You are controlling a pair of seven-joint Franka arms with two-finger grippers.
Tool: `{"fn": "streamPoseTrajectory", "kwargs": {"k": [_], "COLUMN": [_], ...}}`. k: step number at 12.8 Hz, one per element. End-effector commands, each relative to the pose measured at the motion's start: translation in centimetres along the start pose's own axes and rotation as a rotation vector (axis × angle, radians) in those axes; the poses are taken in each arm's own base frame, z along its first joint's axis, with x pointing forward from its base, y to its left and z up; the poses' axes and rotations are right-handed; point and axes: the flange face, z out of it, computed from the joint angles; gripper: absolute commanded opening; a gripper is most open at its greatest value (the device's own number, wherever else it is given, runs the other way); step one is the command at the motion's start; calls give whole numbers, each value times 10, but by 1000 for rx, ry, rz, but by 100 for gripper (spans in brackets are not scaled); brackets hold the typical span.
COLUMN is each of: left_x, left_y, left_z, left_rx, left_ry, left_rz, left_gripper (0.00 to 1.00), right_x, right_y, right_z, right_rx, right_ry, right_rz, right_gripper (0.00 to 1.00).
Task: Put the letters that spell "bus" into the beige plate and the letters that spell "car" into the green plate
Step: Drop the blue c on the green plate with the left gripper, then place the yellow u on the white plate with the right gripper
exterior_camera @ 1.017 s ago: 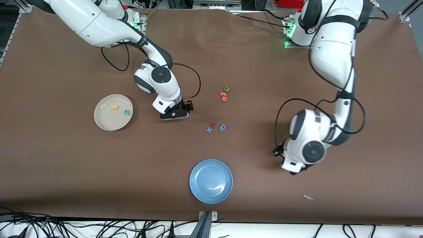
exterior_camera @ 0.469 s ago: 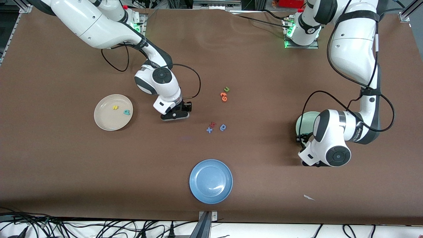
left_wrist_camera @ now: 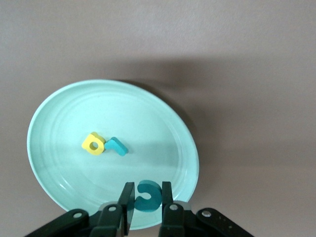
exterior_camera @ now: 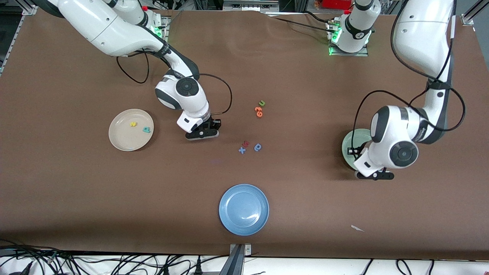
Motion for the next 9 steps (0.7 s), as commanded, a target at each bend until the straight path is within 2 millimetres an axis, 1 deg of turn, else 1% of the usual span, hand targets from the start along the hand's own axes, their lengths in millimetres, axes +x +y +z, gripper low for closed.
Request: {"fn": "streamPoseTrajectory", "kwargs": {"k": [1,2,3,4,5,6,7,8,9], "left_x": [-38,-43,-45,-45,-43,-40,-34,-28,-25], "left_y": [-8,-9,-10,-18,-25,-33,-48,-57,-62], "left_z": [19,28,32,34,30,23,6,-14,-32], "left_rx": [0,-3,-4,-6,-9,-9,-13,-14,-15], "left_ry": [75,94,113,110,106,96,87,74,55], "left_rz": [26,25,25,18,14,-2,-26,-42,-47], "left_gripper": [23,26,34,78,100,100,100,100,100], "right_x": [1,2,5,10,15,14,13,11,8], "right_y": [0,1,2,8,22,37,54,73,93], "right_z": [8,5,-1,-16,-27,-38,-49,-61,-70], "right_rx": [-5,-7,-15,-31,-70,-107,-129,-145,-169], "right_ry": [4,8,19,41,45,39,29,21,-1], "right_rz": [1,-4,-18,-21,-30,-65,-83,-115,-154], "right_gripper": [11,10,10,10,10,10,10,10,10]}}
